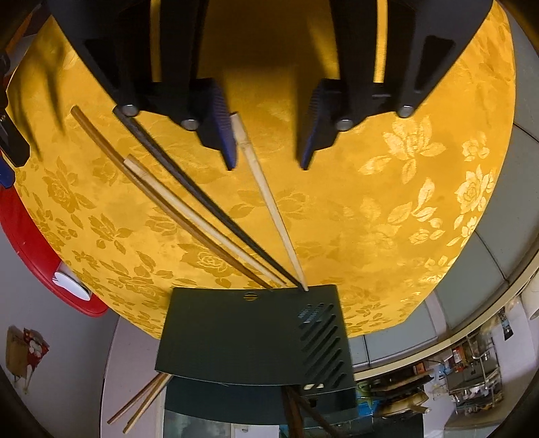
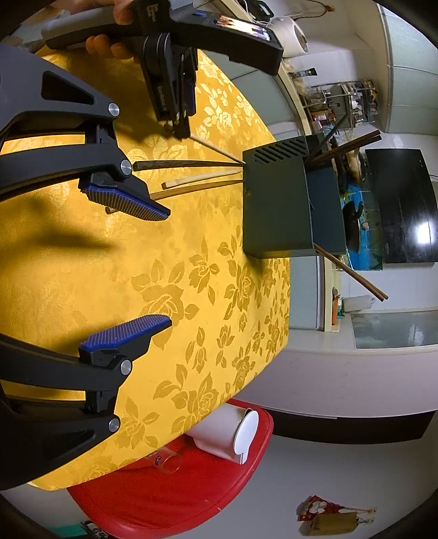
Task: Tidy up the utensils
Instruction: 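Withdraw both open grippers back toward the remaining chopsticks on the tablecloth, then close the left gripper on a light wooden chopstick while the right gripper grasps a brown chopstick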
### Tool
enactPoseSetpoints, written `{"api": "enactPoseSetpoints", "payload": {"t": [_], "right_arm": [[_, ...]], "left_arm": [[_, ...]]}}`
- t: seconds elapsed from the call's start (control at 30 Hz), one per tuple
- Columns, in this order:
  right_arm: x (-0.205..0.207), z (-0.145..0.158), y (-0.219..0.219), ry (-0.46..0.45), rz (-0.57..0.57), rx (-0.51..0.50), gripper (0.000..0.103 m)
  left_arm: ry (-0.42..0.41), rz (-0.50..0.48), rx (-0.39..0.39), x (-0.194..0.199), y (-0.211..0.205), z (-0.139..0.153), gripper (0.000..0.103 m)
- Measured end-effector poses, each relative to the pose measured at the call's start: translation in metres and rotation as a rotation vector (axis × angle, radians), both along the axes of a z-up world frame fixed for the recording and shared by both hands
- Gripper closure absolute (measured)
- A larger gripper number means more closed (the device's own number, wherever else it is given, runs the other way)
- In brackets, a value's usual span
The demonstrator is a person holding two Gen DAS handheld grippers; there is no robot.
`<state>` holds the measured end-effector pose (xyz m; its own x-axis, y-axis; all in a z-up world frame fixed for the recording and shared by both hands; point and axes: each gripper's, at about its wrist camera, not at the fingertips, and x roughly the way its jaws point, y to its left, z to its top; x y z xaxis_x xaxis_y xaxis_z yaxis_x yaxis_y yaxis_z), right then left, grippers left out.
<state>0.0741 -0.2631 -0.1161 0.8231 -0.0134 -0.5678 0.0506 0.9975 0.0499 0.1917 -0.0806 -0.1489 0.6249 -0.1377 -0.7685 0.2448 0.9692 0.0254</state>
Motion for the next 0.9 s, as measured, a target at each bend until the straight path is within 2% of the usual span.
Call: {"api": "enactPoseSetpoints", "payload": {"t": [0.2,0.5,0.6,0.77,0.9], "right_arm": [[0.002,-0.006,0.004,0.022,0.022,0.012,0.047],[0.006,-0.023,0.014,0.083,0.086,0.033,0.047],[0.007,-0.026,0.016,0.09,0.096,0.019,0.047],[0.012,-0.03,0.02,0.107,0.124,0.028,0.054],[0.015,-0.034,0.028,0.118,0.148,0.02,0.058]], "left_arm": [[-0.008,0.017,-0.019,-0.005,0.021,0.0,0.095],[-0.025,0.014,-0.074,-0.027,0.042,-0.001,0.097],[-0.035,0.012,-0.069,-0.036,0.045,-0.001,0.096],[-0.071,0.005,-0.032,-0.048,0.046,-0.003,0.096],[-0.077,0.003,-0.047,-0.055,0.049,-0.003,0.096]]}}
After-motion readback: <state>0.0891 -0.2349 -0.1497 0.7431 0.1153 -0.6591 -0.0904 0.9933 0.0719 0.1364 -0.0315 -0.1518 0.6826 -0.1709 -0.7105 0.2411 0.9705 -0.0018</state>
